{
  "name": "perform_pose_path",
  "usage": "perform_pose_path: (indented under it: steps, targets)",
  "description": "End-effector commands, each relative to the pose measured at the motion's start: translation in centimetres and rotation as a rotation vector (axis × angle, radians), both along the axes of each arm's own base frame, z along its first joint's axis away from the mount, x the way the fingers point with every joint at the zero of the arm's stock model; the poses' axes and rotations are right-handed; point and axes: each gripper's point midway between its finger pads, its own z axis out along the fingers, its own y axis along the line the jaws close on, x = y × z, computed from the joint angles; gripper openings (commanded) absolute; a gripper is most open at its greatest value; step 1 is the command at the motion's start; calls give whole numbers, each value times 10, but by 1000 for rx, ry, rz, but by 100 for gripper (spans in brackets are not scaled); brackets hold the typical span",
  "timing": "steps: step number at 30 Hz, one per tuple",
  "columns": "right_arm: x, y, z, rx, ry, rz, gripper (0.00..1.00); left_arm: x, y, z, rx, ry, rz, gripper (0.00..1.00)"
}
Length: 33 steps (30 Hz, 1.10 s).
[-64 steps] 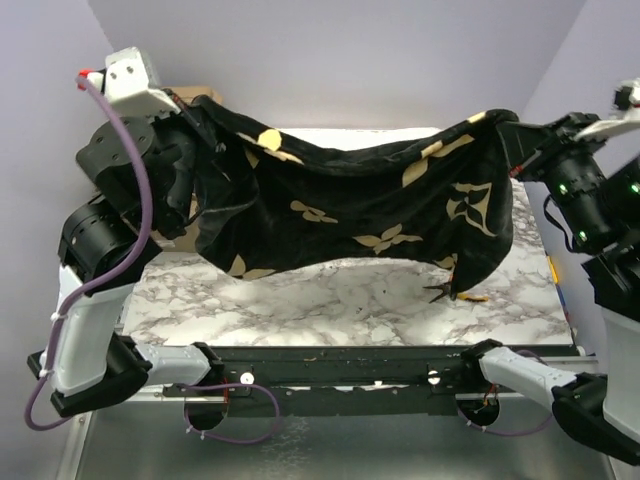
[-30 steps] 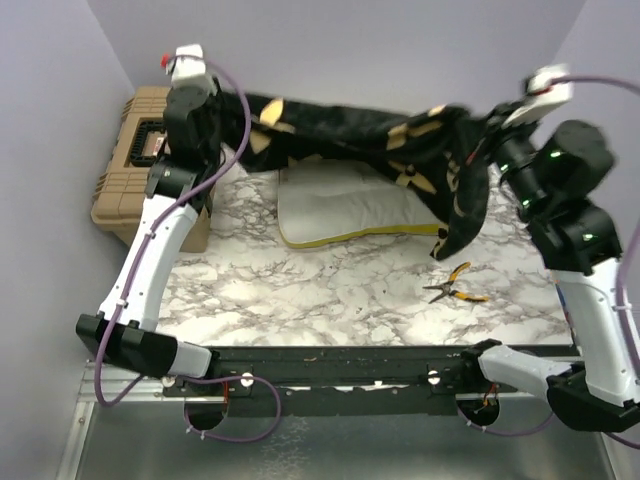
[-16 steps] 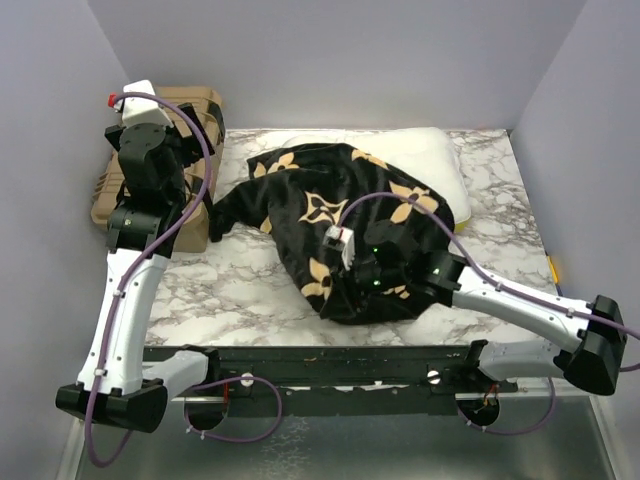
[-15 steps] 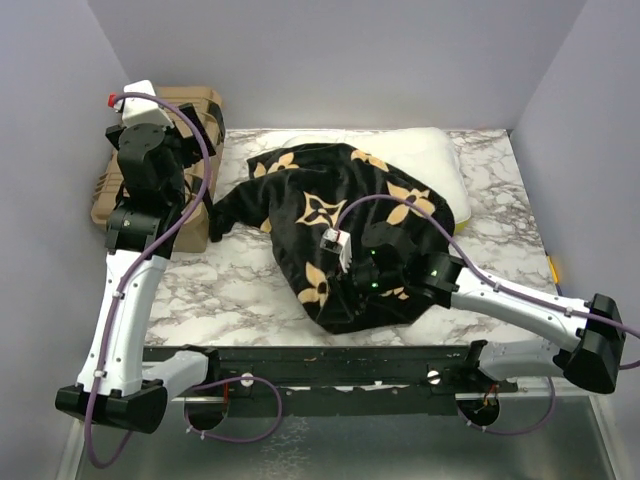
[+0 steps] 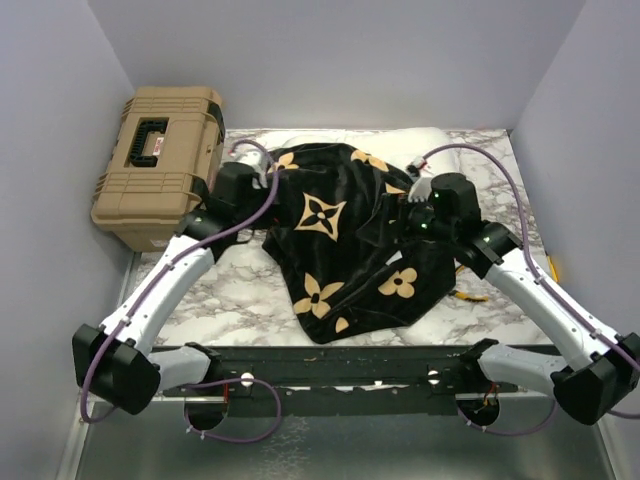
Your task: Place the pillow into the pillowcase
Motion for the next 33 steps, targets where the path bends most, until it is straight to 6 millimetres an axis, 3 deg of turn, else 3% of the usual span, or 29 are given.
perform_pose_path:
  steps: [1,5,9,11,13,18,22,28,29,31,33]
  targets:
    - [9,-71,-61,-43,255,-232,95,-21,-89,-6,-79,7,-171,99]
    - [25,-159,-78,-133,297,-579,95,-30,-152,-30,-15,13,-256,99]
    - [19,-213,-79,-227,256,-797,96,-35,-223,-48,79,-12,-373,99]
    - [15,-231,-82,-265,245,-893,98,-34,-257,-58,142,-40,-432,99]
    - [10,-237,-83,-269,242,-930,98,-26,-287,-60,186,-82,-452,99]
    - [-2,-248,-88,-299,254,-977,98,-2,-338,-68,268,-173,-450,99]
    - [-7,-257,-92,-346,261,-997,99,17,-353,-69,342,-242,-380,99]
    - [-5,-253,-88,-342,259,-964,99,45,-341,-69,431,-302,-198,92]
    - [-5,-251,-88,-340,262,-953,99,51,-340,-69,438,-307,-188,87]
    - [-3,-248,-88,-339,266,-934,99,60,-341,-73,448,-309,-185,64]
    - [-2,-248,-88,-347,266,-919,99,72,-337,-77,450,-302,-188,50]
